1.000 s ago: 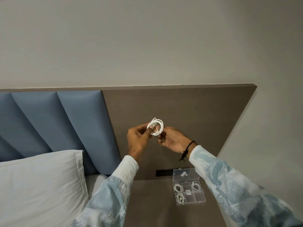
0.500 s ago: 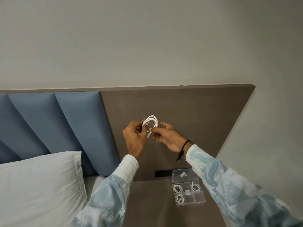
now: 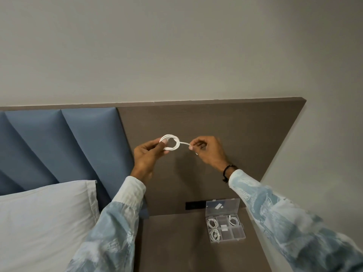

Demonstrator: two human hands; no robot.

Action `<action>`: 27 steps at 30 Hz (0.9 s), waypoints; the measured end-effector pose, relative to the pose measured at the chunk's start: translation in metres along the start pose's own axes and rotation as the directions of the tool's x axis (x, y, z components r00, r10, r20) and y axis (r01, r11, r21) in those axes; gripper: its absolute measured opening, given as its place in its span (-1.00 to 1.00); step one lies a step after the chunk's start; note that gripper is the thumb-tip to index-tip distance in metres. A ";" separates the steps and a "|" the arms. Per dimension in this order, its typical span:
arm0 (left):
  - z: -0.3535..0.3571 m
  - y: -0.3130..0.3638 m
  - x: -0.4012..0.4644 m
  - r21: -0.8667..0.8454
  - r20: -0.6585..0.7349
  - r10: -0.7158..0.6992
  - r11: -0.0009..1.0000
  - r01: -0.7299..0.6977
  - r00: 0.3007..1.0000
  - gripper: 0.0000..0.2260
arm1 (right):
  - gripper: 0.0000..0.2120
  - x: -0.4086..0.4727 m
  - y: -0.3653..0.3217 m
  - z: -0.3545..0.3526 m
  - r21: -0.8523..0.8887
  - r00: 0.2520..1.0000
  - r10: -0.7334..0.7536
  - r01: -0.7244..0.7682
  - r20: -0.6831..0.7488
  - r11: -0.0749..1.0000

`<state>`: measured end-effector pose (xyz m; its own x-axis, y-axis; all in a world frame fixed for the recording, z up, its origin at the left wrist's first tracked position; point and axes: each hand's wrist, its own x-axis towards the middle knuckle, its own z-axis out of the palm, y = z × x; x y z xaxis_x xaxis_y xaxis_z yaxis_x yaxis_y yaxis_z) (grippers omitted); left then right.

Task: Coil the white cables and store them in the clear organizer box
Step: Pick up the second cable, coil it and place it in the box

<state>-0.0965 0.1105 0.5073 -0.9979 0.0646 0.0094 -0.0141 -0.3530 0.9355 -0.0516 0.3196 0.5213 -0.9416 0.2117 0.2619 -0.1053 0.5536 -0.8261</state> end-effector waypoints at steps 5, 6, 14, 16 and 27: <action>0.015 -0.017 -0.012 -0.159 0.029 -0.130 0.978 0.133 0.991 -0.81 | -0.96 -0.002 -0.013 0.024 0.712 0.900 0.432 -0.336 0.050 0.616; 0.017 -0.021 -0.013 -0.147 0.007 -0.122 0.982 0.122 0.993 -0.79 | -0.96 -0.003 -0.016 0.026 0.782 0.870 0.473 -0.389 0.138 0.487; 0.018 -0.039 -0.010 -0.004 -0.063 -0.018 1.000 0.018 0.998 -0.76 | -0.88 -0.012 -0.016 0.016 0.684 0.768 0.448 -0.626 0.458 0.374; 0.020 -0.043 -0.011 0.019 -0.083 -0.001 1.000 0.003 0.997 -0.78 | -0.84 -0.013 -0.014 0.013 0.657 0.781 0.429 -0.618 0.454 0.431; 0.065 -0.079 -0.006 0.190 -0.070 0.027 0.982 -0.013 0.997 -0.91 | -0.80 -0.015 0.020 -0.002 0.563 0.785 0.531 -0.607 0.318 0.561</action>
<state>-0.0857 0.1982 0.4564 -0.9999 -0.0105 0.0098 0.0114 -0.1704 0.9853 -0.0385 0.3289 0.5018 -0.8972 0.2037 -0.3918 0.3327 -0.2717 -0.9030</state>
